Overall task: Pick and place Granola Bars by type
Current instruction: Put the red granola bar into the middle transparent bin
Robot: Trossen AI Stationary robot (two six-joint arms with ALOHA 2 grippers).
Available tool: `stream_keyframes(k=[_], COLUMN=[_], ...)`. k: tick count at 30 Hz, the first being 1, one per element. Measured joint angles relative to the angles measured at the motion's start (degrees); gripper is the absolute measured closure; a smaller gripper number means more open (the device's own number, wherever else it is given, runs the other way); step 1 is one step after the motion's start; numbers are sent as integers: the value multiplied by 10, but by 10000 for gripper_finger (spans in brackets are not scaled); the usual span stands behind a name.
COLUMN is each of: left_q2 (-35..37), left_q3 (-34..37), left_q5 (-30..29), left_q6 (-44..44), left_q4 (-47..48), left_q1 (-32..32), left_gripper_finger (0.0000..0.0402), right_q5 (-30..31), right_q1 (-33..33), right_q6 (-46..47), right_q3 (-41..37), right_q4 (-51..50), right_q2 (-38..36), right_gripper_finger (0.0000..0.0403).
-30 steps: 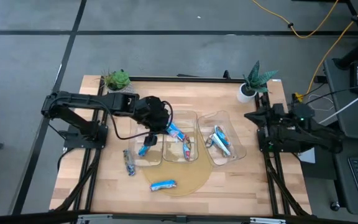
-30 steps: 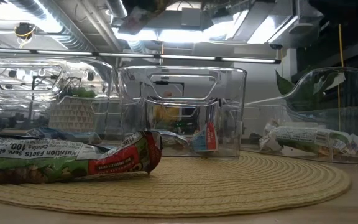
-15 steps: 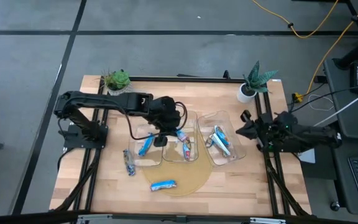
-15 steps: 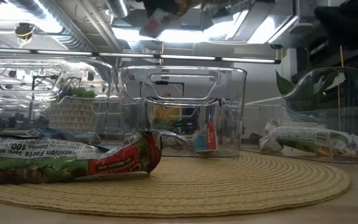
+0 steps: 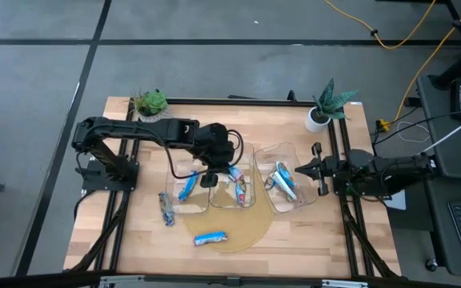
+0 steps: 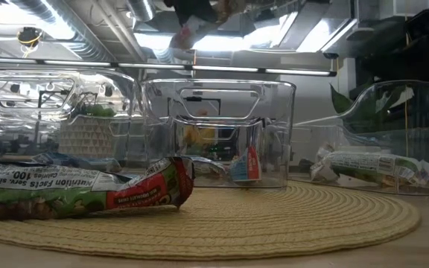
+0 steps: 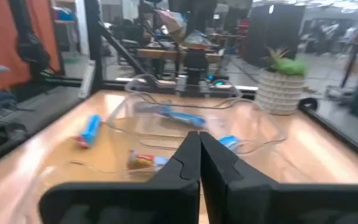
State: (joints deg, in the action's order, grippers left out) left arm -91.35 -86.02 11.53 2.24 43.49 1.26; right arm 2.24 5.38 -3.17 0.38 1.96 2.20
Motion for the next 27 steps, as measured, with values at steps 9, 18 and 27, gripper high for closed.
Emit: stream_keyframes(k=[9,18,27], left_q2=[-4,-67,-128], left_q3=[0,3,3], left_q5=[2,36,74], left_q6=[4,32,72], left_q4=[0,4,-34], left_q1=[4,26,57], left_gripper_finger=[377,377,377], right_q5=[3,2,1], right_q1=[-20,-33,-32], right_q6=[-9,-3,28], right_q3=[0,0,0], right_q4=[0,0,0], right_q2=[0,2,3], right_gripper_finger=[398,390,384])
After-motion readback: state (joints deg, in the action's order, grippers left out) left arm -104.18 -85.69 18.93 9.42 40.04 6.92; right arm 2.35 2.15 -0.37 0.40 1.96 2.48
